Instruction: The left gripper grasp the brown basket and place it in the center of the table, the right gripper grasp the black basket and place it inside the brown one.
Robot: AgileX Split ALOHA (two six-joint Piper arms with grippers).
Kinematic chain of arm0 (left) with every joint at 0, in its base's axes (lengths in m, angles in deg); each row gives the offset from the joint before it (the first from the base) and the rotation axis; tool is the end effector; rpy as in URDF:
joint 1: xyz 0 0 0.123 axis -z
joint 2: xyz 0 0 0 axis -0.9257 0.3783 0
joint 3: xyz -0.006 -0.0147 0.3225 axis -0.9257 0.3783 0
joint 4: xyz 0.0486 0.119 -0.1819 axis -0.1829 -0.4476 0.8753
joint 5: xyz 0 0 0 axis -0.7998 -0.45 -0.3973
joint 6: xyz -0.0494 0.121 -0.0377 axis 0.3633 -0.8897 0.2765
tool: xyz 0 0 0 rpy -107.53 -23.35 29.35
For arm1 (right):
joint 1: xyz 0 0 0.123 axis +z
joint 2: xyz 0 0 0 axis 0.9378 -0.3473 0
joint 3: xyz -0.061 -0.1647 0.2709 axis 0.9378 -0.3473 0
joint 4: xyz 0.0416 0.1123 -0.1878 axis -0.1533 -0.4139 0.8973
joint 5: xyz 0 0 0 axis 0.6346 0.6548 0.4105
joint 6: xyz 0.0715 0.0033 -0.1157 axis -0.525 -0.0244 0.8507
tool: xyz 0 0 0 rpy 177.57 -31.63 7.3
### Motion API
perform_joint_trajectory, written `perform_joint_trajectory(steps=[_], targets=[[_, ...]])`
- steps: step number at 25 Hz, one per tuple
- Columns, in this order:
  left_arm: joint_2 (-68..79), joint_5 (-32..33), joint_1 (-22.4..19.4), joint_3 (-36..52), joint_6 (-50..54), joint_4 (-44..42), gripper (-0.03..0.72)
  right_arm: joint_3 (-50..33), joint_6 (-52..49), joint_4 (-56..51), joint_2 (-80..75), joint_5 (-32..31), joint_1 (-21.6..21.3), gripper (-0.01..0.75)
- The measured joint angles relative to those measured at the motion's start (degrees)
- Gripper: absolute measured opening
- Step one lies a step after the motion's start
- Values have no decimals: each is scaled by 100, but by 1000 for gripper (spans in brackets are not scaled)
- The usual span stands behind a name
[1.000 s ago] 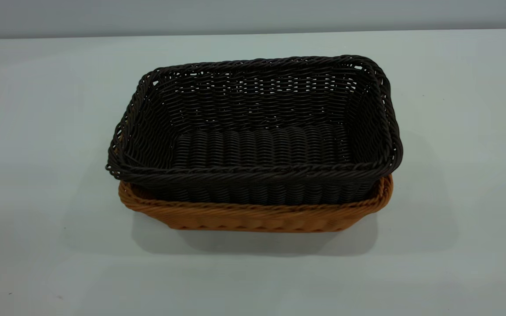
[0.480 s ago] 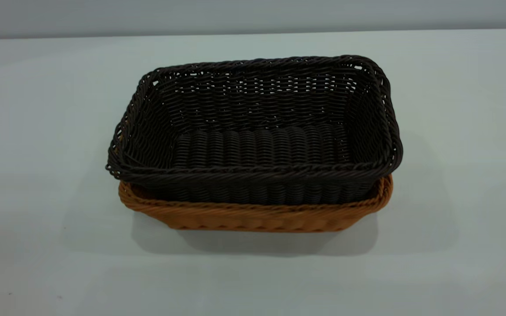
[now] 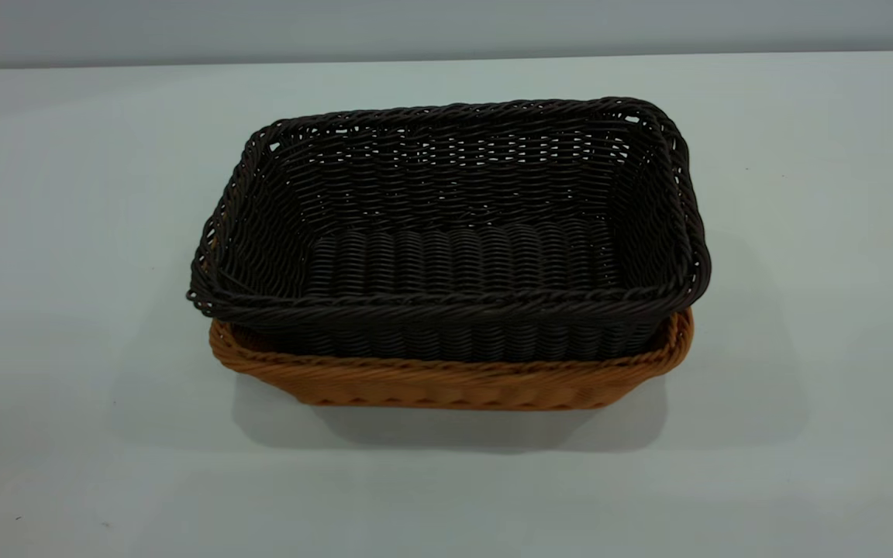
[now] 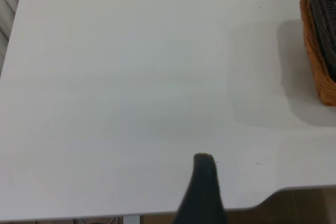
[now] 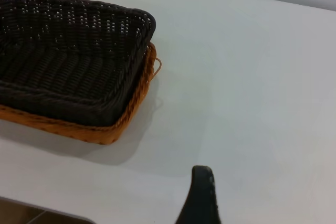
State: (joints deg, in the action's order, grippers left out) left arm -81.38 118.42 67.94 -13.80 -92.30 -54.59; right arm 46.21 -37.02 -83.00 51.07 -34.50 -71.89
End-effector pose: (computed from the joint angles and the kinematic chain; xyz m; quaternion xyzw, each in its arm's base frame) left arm -0.0332 -0.0012 0.2334 0.0194 0.8629 0.0040 0.5050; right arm -0.0361 0.0326 0.2296 -0.1316 0.8592 0.0394 0.4928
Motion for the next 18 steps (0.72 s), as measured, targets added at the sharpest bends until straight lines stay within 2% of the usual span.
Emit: perform_joint_trajectory(steps=[18], targets=[[0,0,0,0,4,0,576,-2,-193,203,0,35,0,545]])
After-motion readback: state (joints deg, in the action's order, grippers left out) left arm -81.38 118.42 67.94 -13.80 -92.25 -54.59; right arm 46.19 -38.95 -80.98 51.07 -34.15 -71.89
